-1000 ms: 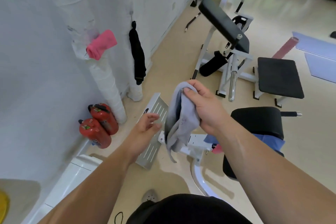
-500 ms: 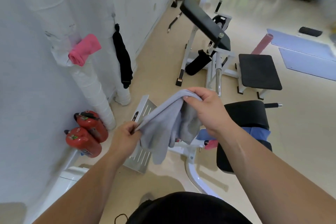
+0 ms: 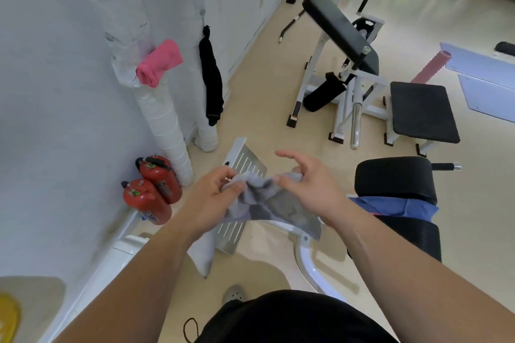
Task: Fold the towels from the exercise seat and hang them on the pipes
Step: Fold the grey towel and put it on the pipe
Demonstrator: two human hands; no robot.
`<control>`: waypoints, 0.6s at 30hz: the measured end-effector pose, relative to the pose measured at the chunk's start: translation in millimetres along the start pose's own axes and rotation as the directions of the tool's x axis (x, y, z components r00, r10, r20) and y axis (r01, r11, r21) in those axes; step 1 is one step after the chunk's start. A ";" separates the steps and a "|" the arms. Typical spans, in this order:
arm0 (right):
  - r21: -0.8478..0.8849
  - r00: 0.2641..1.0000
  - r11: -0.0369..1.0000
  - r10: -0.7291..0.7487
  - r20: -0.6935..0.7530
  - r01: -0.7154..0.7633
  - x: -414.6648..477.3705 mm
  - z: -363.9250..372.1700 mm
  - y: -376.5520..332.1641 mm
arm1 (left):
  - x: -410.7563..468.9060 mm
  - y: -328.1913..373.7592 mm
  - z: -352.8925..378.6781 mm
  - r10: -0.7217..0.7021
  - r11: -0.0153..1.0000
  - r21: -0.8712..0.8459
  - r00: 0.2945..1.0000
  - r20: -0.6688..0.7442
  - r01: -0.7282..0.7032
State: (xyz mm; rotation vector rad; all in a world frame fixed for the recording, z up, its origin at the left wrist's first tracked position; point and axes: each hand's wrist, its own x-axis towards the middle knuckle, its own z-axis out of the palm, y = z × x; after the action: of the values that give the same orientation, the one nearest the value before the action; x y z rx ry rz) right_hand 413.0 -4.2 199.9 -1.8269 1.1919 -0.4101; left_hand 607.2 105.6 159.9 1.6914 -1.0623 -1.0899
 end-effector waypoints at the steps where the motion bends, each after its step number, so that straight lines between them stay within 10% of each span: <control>1: -0.008 0.995 0.998 -0.058 0.086 0.059 -1.2 9.2 -4.0 | -2.0 10.6 1.9 0.032 0.999 0.010 0.999 0.030 -0.032; 5: -0.027 0.956 0.986 -0.155 0.248 0.166 0.2 26.7 -19.2 | -5.1 30.8 0.7 0.129 0.988 0.079 0.991 0.036 -0.132; 18: 0.114 0.984 0.992 0.076 -0.162 -0.057 12.0 -15.0 -16.1 | -8.6 -8.8 -37.7 -0.045 0.995 0.091 0.997 -0.056 0.050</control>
State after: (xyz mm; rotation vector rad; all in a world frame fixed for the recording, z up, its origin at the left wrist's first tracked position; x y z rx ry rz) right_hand 417.8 -19.6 219.1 -1.6801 1.3138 -0.5874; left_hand 642.3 123.6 163.8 1.8168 -1.0576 -1.0334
